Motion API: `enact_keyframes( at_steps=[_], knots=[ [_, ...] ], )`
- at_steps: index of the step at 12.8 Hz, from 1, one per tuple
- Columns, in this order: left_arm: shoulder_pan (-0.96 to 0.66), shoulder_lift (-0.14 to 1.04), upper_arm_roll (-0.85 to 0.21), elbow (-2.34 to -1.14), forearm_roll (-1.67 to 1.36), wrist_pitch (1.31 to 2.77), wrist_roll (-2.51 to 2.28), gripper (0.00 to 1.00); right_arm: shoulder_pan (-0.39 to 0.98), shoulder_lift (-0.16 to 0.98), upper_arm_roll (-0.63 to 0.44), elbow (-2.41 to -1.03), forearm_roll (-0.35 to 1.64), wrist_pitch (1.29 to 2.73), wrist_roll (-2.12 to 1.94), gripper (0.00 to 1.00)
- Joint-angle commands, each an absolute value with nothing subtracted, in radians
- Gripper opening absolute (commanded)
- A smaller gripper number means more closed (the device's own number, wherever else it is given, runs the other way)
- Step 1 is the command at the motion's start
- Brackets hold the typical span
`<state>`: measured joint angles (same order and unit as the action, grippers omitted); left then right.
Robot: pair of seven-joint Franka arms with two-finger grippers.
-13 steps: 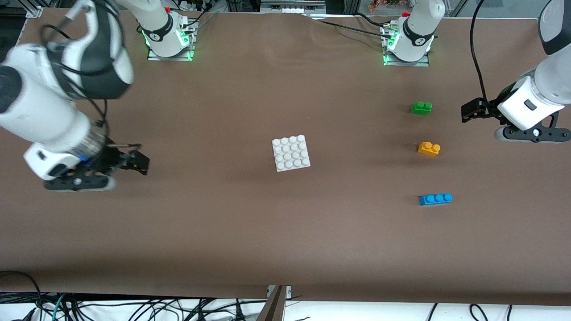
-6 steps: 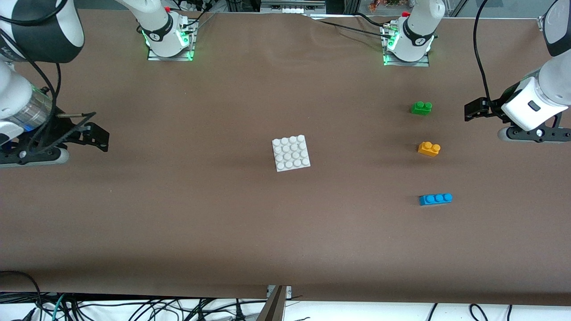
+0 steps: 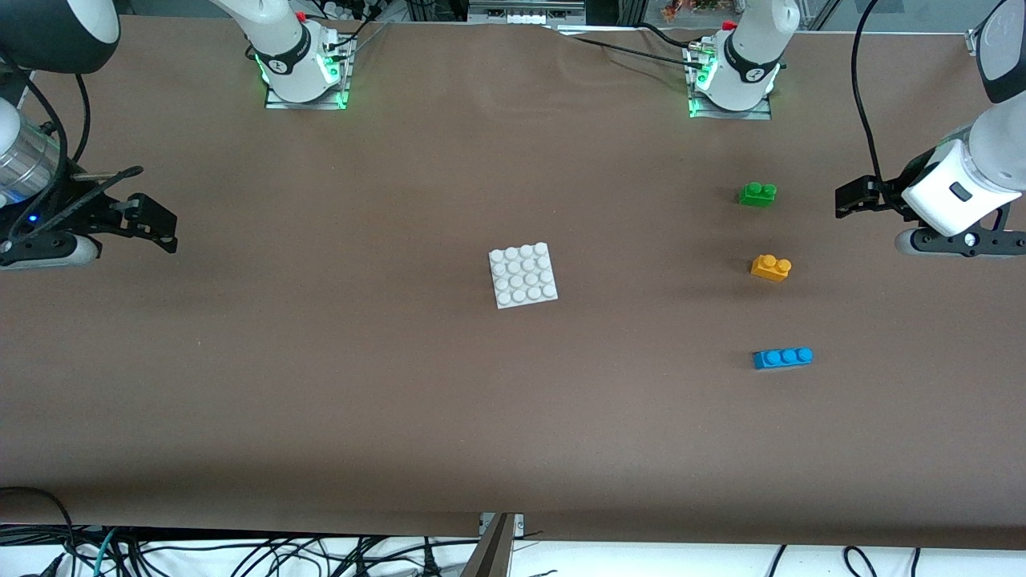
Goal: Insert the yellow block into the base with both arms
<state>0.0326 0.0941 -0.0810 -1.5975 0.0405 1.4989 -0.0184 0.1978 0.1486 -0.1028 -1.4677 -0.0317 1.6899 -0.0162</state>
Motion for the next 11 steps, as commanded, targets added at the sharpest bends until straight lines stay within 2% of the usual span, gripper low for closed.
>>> enact_keyframes(
  at_steps=[1,11],
  knots=[
    [0.040,0.100,-0.087,-1.577,0.051,1.479,0.003,1.00,0.155,0.115,-0.060,-1.508,-0.048,1.697,-0.029,1.00],
    [0.040,0.098,-0.087,-1.586,0.049,1.453,0.049,1.00,0.137,0.129,-0.057,-1.491,-0.058,1.649,-0.067,1.00]
  ],
)
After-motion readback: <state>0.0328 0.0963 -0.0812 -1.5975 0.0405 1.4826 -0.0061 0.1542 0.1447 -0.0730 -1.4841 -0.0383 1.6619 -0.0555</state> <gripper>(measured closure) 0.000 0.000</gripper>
